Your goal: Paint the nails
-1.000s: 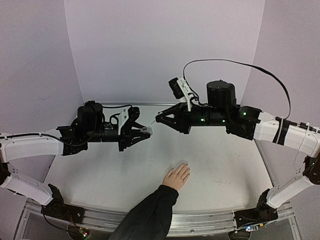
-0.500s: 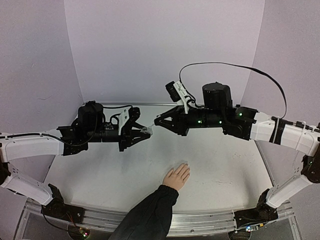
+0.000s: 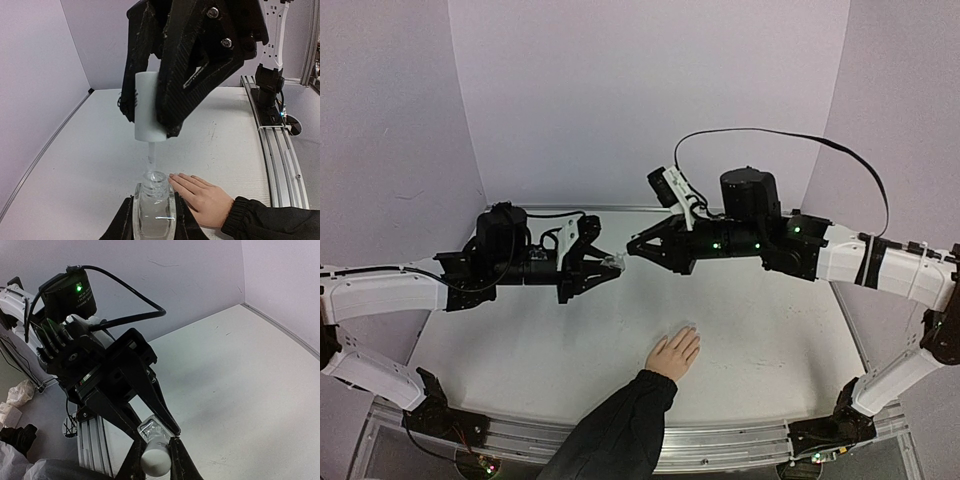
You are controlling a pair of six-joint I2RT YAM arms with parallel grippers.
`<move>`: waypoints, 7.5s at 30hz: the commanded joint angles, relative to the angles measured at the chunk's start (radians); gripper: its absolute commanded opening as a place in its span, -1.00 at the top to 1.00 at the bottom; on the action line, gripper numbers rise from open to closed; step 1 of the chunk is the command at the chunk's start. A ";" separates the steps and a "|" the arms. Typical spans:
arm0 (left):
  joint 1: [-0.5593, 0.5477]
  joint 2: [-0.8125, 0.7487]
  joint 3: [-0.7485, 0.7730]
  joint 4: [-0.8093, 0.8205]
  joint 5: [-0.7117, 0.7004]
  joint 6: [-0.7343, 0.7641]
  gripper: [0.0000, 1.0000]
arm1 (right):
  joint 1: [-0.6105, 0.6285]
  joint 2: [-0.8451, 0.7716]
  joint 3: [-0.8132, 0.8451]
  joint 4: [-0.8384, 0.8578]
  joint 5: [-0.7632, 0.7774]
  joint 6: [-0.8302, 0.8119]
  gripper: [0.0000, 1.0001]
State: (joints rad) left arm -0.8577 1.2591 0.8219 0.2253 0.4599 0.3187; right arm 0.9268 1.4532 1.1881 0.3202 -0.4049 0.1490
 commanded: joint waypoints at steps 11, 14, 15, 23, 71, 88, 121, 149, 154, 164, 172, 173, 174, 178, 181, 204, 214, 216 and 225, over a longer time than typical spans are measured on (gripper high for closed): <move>-0.006 -0.012 0.002 0.031 0.000 0.016 1.00 | 0.010 0.041 0.049 0.016 -0.058 0.006 1.00; -0.007 -0.013 0.003 0.031 0.000 0.016 1.00 | 0.010 0.053 0.057 0.015 -0.071 0.010 1.00; -0.007 -0.015 0.002 0.031 0.000 0.016 1.00 | 0.009 0.056 0.056 0.014 -0.077 0.011 1.00; -0.009 -0.028 0.005 0.026 0.068 0.018 1.00 | 0.008 0.107 0.105 -0.083 -0.121 -0.076 1.00; -0.093 0.100 -0.039 0.502 -0.608 -0.119 1.00 | 0.101 0.438 0.510 -0.152 0.343 0.530 0.46; 0.032 -0.163 -0.078 0.054 -0.053 -0.447 1.00 | -0.119 0.106 0.187 0.005 -0.313 0.135 -0.93; 0.055 -0.080 0.045 0.054 0.361 -0.545 1.00 | -0.066 0.242 0.251 0.156 -0.706 0.063 0.30; 0.039 -0.002 0.115 0.356 -0.372 -0.232 1.00 | 0.128 0.279 0.159 0.164 0.262 0.541 1.00; -0.026 0.124 0.155 0.485 -0.446 -0.152 1.00 | 0.254 0.369 0.349 -0.002 0.540 0.578 1.00; -0.078 0.117 0.062 0.475 -0.543 -0.139 1.00 | 0.261 0.334 0.345 -0.041 0.626 0.500 0.87; -0.077 0.007 -0.005 0.190 -0.583 -0.238 1.00 | 0.190 0.143 0.220 -0.031 0.587 0.299 -0.30; -0.077 -0.011 -0.004 0.147 -0.580 -0.246 1.00 | 0.185 0.118 0.207 -0.030 0.576 0.261 -0.44; -0.076 -0.028 -0.005 0.113 -0.580 -0.257 1.00 | 0.178 0.098 0.191 -0.030 0.557 0.232 -0.54; -0.067 -0.099 -0.023 0.030 -0.538 -0.306 1.00 | 0.107 0.028 0.128 -0.020 0.379 0.169 -0.85; -0.027 -0.149 -0.030 0.004 -0.324 -0.381 1.00 | 0.025 0.014 0.099 -0.001 0.150 0.140 -0.88; 0.063 -0.135 0.048 0.017 0.509 -0.559 1.00 | -0.029 0.141 0.144 0.316 -0.600 0.147 -0.03; 0.063 -0.100 0.071 0.023 0.517 -0.555 1.00 | -0.021 0.177 0.166 0.345 -0.653 0.162 0.21; 0.063 -0.098 0.073 0.023 0.519 -0.555 1.00 | -0.020 0.180 0.165 0.345 -0.655 0.160 0.32; 0.063 -0.110 0.080 0.025 0.427 -0.544 1.00 | -0.004 0.171 0.124 0.349 -0.624 0.150 1.00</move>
State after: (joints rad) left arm -0.7956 1.1675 0.8383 0.2081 0.9508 -0.2359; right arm 0.9028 1.6341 1.3060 0.6071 -1.0206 0.3103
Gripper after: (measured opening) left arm 0.211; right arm 0.134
